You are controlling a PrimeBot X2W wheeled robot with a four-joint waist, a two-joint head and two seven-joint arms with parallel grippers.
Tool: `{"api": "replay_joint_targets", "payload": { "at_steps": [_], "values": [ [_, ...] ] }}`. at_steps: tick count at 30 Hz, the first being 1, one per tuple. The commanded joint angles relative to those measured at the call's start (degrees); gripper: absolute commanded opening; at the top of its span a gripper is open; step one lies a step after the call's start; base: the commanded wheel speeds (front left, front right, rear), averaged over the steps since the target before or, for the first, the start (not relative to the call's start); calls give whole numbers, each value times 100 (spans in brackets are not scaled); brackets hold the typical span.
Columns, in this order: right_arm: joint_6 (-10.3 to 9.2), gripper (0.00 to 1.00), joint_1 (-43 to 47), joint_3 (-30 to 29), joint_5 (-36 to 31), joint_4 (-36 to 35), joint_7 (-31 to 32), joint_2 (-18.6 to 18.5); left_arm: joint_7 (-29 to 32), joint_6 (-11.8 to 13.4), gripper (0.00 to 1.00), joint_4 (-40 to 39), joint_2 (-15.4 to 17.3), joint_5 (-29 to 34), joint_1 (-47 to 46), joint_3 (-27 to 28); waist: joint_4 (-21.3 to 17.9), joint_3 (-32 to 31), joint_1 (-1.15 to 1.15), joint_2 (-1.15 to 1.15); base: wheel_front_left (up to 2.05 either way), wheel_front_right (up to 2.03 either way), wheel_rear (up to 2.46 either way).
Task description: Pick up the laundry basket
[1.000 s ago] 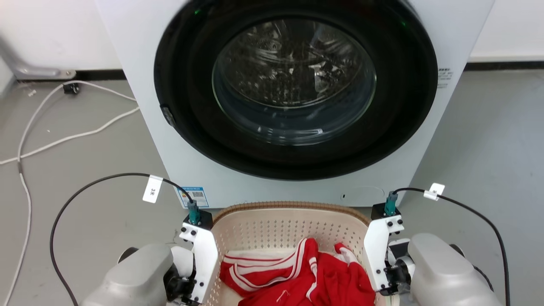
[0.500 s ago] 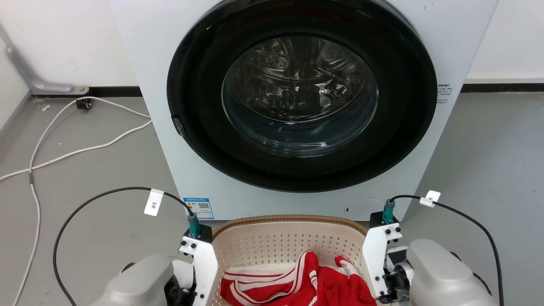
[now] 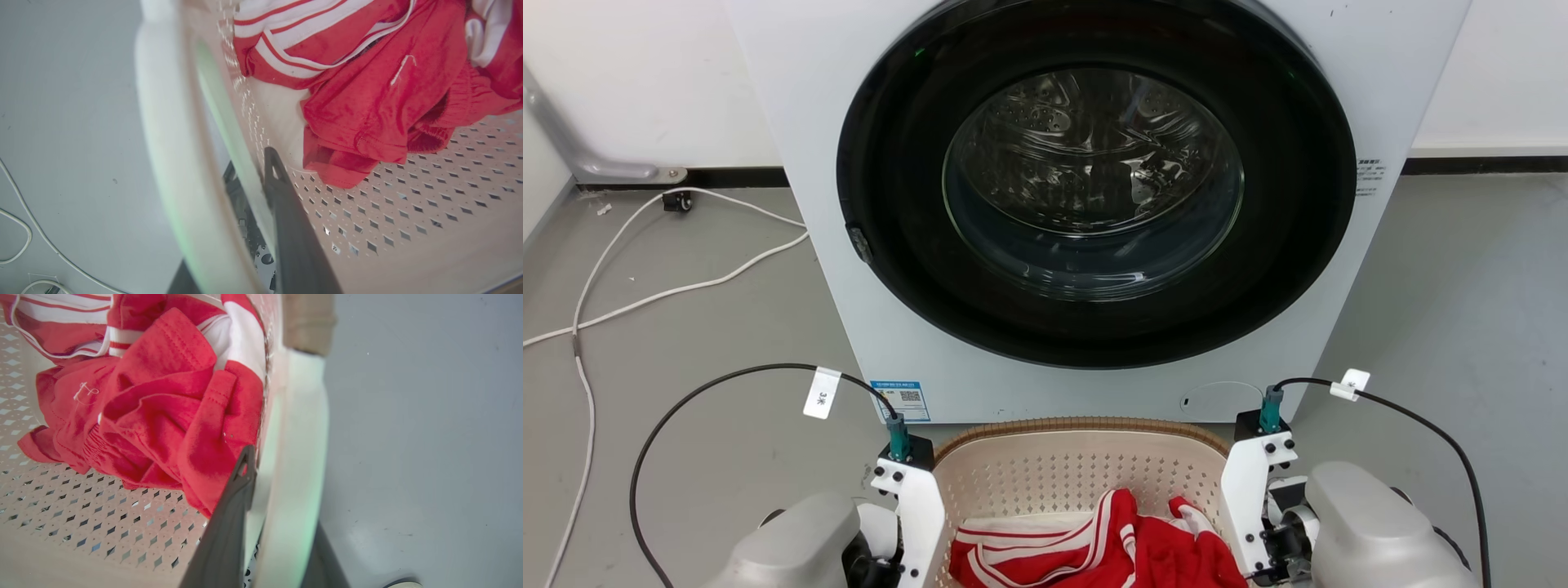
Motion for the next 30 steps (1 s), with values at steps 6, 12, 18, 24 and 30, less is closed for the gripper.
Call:
{"api": "replay_joint_targets", "payload": {
  "at_steps": [6,12,18,24,30],
  "values": [
    [16,0,-155,63,6,54,-48,-65,12,-21,0,53,17,-20,-67,-82,7,8,0,0,0,0,0],
    [16,0,-178,102,45,85,-46,-65,-12,-21,0,58,13,-39,-87,-120,15,7,0,0,0,0,0],
    [16,0,-175,144,125,70,-58,-64,-31,-21,0,62,14,-70,-134,-144,23,14,0,0,0,0,0],
    [16,0,-220,198,197,88,-60,-64,-13,-21,0,87,22,-87,-136,-173,23,1,0,0,0,0,0],
    [16,0,-244,229,219,114,-65,-64,-19,-21,0,97,15,-130,-131,-190,17,-4,0,0,0,0,0]
  ]
}}
